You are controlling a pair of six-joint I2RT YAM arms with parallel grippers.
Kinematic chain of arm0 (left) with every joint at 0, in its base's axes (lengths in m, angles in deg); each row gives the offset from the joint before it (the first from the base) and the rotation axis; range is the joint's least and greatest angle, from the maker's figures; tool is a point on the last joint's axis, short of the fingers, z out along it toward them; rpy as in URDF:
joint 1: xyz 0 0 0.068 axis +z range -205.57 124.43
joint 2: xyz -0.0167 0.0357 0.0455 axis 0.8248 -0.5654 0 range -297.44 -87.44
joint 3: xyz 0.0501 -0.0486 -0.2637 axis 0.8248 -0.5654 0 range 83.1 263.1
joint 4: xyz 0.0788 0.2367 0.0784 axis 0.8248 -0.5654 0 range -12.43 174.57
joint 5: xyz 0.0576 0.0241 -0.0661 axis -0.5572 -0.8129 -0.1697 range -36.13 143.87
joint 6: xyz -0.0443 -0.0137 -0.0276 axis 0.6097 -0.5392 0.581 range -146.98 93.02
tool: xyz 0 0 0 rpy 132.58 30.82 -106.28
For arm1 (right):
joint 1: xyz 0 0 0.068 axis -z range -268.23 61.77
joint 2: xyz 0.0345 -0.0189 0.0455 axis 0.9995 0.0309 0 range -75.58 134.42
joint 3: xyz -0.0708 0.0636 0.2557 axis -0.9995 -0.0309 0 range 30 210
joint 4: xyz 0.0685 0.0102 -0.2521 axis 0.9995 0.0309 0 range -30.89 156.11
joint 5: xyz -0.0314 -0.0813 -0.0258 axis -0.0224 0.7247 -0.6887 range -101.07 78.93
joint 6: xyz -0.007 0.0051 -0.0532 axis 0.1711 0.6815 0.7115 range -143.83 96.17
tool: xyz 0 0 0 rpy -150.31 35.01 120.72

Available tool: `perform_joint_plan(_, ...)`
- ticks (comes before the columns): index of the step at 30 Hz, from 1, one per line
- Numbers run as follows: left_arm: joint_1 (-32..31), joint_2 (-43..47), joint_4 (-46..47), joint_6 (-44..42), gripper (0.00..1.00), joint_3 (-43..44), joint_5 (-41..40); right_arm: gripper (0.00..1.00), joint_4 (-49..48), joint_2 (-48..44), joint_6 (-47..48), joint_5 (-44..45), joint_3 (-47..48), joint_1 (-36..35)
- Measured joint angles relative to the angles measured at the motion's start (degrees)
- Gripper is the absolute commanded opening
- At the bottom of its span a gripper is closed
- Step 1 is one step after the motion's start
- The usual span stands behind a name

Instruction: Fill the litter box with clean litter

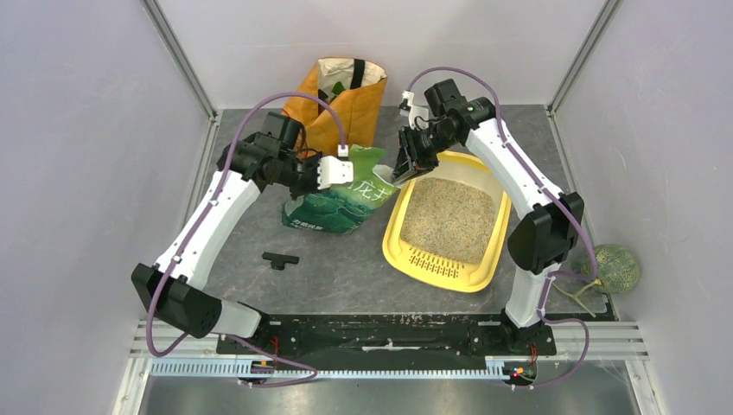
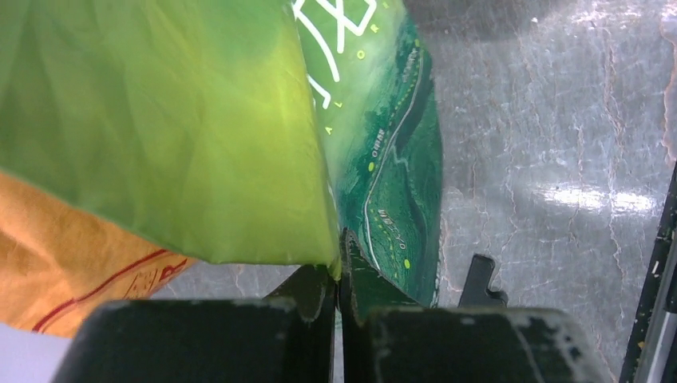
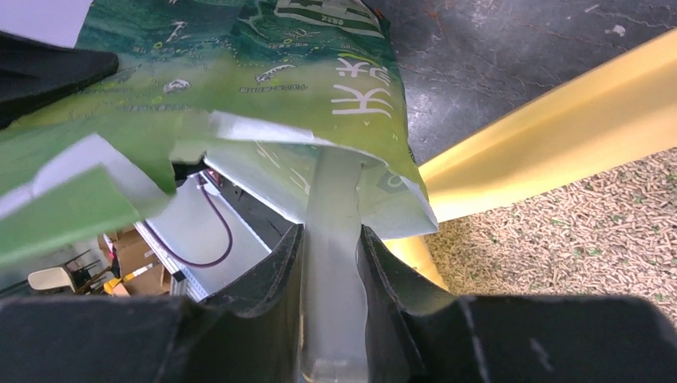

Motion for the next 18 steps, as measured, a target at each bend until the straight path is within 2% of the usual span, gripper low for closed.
perform_joint_plan(6,-6.3,-1.1,3.1,-1.1,0.02,-3.7,-4.3,0.0,-0.1,0.1,0.9,2.5,-2.3,-0.1)
perform_joint_plan(11,-7.4,-0.2,6.9,-1.9,0.02,-6.7,-6.1,0.0,0.6,0.1,2.2,4.3,-2.0,0.0)
perform_joint_plan(18,-7.4,0.7,8.5,-2.8,0.02,-7.2,-8.2,0.0,5.8,0.7,4.2,9.4,8.0,-0.2)
